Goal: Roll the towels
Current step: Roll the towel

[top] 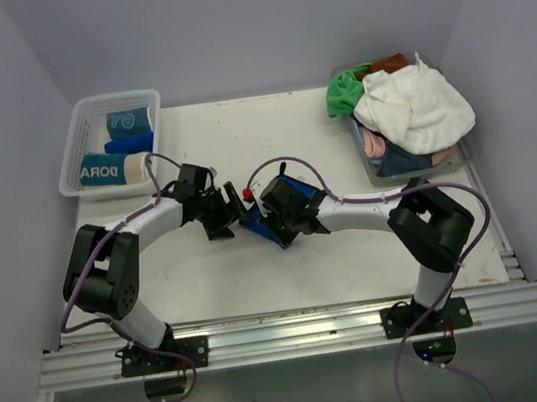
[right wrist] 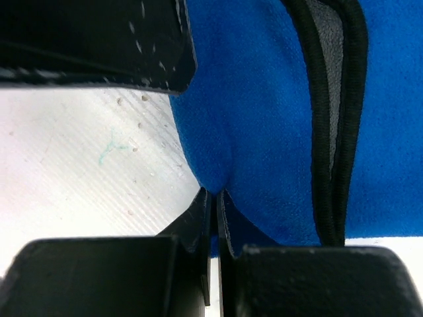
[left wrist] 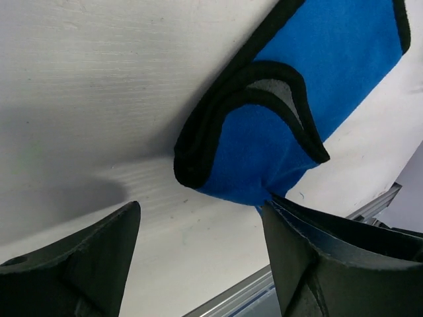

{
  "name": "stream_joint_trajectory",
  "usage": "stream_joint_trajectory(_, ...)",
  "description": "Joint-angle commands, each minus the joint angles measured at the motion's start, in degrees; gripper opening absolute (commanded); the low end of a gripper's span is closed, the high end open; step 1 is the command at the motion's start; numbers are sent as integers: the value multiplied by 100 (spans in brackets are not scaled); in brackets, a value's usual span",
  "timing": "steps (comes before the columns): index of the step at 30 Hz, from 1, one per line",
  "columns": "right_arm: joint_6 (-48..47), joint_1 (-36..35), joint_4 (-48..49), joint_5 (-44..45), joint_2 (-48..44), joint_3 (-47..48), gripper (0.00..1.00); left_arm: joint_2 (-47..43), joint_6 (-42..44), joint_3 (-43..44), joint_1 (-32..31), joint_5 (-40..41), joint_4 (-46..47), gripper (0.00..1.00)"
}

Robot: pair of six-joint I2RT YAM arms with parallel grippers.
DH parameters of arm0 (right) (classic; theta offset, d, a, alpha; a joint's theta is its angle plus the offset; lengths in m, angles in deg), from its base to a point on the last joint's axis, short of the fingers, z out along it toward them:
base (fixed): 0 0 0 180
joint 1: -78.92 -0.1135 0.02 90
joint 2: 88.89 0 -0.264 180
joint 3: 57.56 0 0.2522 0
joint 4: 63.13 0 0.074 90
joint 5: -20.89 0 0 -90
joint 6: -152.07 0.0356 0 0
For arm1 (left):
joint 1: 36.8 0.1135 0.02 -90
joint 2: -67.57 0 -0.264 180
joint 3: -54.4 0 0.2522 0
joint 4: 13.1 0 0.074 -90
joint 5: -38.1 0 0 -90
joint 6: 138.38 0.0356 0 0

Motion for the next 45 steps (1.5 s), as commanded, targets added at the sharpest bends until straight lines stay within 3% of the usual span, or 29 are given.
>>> stream_joint_trajectory(1, 231, 128, 285, -652, -305, -62, 0, 150, -211, -113, -58, -213, 579, 77)
stream_joint_trajectory(12, 582, 445, 443, -1734, -323, -123, 0, 633, -466, -61, -93, -204, 1045, 68)
stream_joint_trajectory(15, 653, 515, 434, -1953, -314, -123, 0, 739, -422, 45, -93, -195, 975, 58)
stream_joint_trajectory(20, 741, 559, 260, -1911, -306, -44, 0, 757, -326, 141, -102, -134, 782, 28)
stream_joint_trajectory(21, 732, 550, 206, -1858, -297, -9, 6, 739, -308, 142, -102, -116, 712, 23)
stream_joint_trajectory(22, 732, 550, 171, -1788, -288, 52, 30, 739, -317, 142, -111, -108, 668, 12)
stream_joint_trajectory(24, 750, 533, 109, -1648, -367, 70, 50, 730, -343, 124, -102, -99, 580, 1)
stream_joint_trajectory(26, 715, 446, 13, -1209, -454, 140, 63, 739, -422, 72, -102, -142, 579, 0)
stream_joint_trajectory(31, 530, 173, -567, -549, -297, 694, 66, 695, -554, 1, -102, -116, 562, 0)
stream_joint_trajectory(38, 363, -197, -489, -126, 107, 923, 63, 669, -650, 45, -102, -72, 535, 0)
stream_joint_trajectory(45, 442, -329, -664, -47, 608, 1265, 50, 651, -765, -8, -102, -134, 588, 0)
